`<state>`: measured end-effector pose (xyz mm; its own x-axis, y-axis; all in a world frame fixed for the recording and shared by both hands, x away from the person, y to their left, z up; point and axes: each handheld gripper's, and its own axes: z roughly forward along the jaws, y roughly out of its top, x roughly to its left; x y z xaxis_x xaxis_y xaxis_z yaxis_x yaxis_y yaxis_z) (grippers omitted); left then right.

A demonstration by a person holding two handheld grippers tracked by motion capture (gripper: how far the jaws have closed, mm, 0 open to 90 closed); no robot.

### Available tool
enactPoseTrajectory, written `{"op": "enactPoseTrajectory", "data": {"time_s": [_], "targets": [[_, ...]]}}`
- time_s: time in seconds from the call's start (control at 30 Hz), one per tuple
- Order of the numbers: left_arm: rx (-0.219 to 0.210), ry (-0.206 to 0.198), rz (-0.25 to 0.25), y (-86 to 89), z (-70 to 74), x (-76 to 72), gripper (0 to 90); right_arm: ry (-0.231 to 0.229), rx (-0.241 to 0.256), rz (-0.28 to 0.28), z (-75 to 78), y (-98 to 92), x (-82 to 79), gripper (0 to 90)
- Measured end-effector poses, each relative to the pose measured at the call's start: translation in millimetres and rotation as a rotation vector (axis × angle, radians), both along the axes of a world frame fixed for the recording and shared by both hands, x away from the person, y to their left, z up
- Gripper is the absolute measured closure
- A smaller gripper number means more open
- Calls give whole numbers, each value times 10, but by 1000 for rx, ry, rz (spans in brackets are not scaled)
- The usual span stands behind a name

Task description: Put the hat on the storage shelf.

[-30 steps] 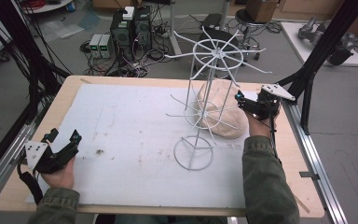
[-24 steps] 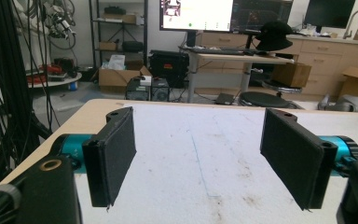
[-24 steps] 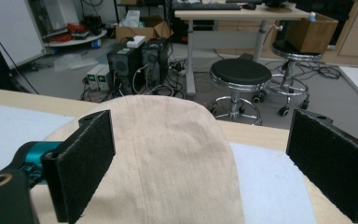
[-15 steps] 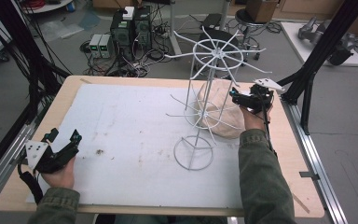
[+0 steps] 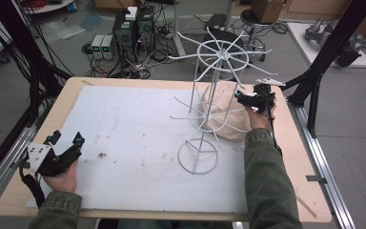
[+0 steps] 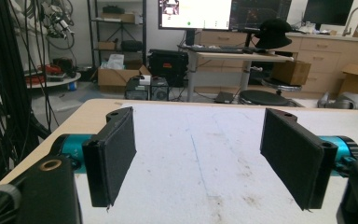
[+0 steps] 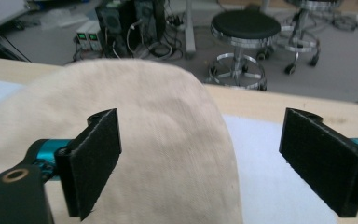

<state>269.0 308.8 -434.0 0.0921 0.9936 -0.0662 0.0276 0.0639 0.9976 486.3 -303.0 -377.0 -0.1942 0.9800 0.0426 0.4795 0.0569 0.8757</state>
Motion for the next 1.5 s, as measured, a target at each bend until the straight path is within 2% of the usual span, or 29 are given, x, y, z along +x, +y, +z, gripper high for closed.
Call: {"op": "enactPoseTrajectory", "data": {"time_s": [0.23, 0.27, 0.33, 0.37, 0.4, 0.5, 0.57, 0.7, 0.77, 1.03, 1.23, 1.4, 1.43, 1.5], "targets": [[-1, 0, -2, -1, -2, 6, 265, 34, -32, 22, -63, 80, 120, 113], [-1, 0, -3, 0, -2, 6, 265, 57, -32, 20, -101, 91, 135, 113], [-2, 0, -3, 0, -2, 6, 265, 67, -39, 19, -126, 90, 147, 113], [-2, -1, -3, 1, -2, 6, 265, 94, -42, 20, -170, 75, 165, 110], [-2, -1, -3, 2, -2, 6, 265, 94, -42, 20, -170, 75, 165, 110], [-3, -1, -4, 3, -3, 8, 265, 143, -25, 10, -229, 47, 188, 110], [-5, -1, -5, 3, -3, 9, 265, 149, -25, 12, -241, 40, 194, 110], [-6, -1, -5, 1, -3, 9, 265, 192, -4, 11, -299, 8, 217, 110], [-6, -1, -5, 1, -4, 10, 265, 209, -10, 15, -333, -6, 234, 110], [-8, -1, -6, 1, -4, 10, 266, 237, -7, -1, -418, -25, 273, 110], [-8, -1, -4, 3, -5, 12, 266, 281, 3, -10, -487, -40, 301, 113], [-8, -1, -5, 2, -5, 12, 265, 301, -5, 12, -497, -45, 306, 175], [-8, -2, -5, 2, -5, 12, 265, 322, 9, 16, -517, -55, 312, 227], [-9, -1, -5, 2, -5, 11, 266, 337, 20, 22, -526, -61, 315, 250]]}}
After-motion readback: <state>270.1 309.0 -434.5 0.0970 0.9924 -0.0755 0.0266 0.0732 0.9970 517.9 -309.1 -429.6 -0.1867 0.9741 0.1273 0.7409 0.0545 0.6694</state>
